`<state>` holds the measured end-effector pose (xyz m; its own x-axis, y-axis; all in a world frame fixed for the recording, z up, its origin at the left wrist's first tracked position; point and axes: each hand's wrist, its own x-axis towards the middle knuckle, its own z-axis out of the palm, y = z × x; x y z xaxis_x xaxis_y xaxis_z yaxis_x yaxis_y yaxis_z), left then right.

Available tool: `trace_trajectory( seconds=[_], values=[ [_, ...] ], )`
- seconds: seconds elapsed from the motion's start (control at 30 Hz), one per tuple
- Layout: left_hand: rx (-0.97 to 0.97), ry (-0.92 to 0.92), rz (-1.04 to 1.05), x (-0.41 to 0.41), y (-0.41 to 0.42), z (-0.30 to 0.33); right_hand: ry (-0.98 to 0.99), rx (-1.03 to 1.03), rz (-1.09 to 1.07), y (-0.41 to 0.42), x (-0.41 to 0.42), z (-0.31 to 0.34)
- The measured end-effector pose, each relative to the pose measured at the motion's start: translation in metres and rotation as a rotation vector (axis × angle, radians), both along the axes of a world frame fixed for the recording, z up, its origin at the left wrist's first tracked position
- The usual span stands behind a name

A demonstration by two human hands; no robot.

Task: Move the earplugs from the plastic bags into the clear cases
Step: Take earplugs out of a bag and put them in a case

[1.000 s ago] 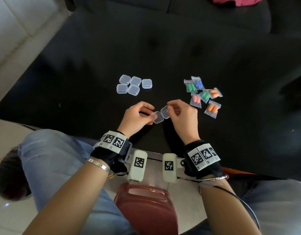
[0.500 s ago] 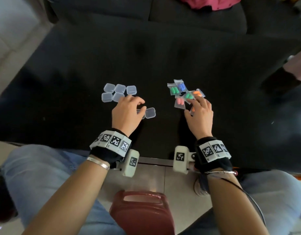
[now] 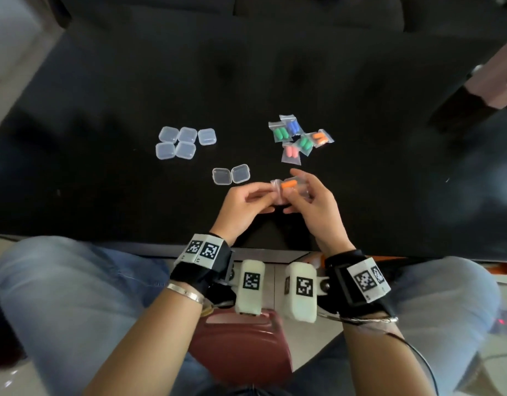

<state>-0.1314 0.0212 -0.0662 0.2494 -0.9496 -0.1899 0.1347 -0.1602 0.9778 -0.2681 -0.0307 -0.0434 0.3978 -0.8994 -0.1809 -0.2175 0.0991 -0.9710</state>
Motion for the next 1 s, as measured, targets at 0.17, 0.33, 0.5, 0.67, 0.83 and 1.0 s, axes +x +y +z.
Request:
trace_trajectory(
  seconds=[0.17, 0.33, 0.5, 0.67, 0.83, 1.0],
  values=[
    [0.049, 0.019, 0.142, 0.006, 0.013, -0.005, 0.281, -0.305, -0.021, 0.006, 0.008, -0.008],
    [0.035, 0.093, 0.189, 0.006, 0.021, -0.006, 0.330, -0.676, 0.070, 0.016, 0.012, -0.012],
    [0.013, 0.110, 0.120, 0.011, 0.024, -0.006, 0.284, -0.588, 0.076, 0.021, 0.014, -0.014],
    [0.016, 0.056, 0.087, 0.012, 0.024, -0.006, 0.276, -0.506, 0.057, 0.020, 0.016, -0.014],
    [0.016, -0.073, 0.089, 0.009, 0.024, -0.007, 0.342, -0.443, 0.077, 0.018, 0.019, -0.016],
    [0.054, 0.005, 0.053, 0.011, 0.023, -0.004, 0.333, -0.483, 0.136, 0.015, 0.015, -0.014]
  ],
)
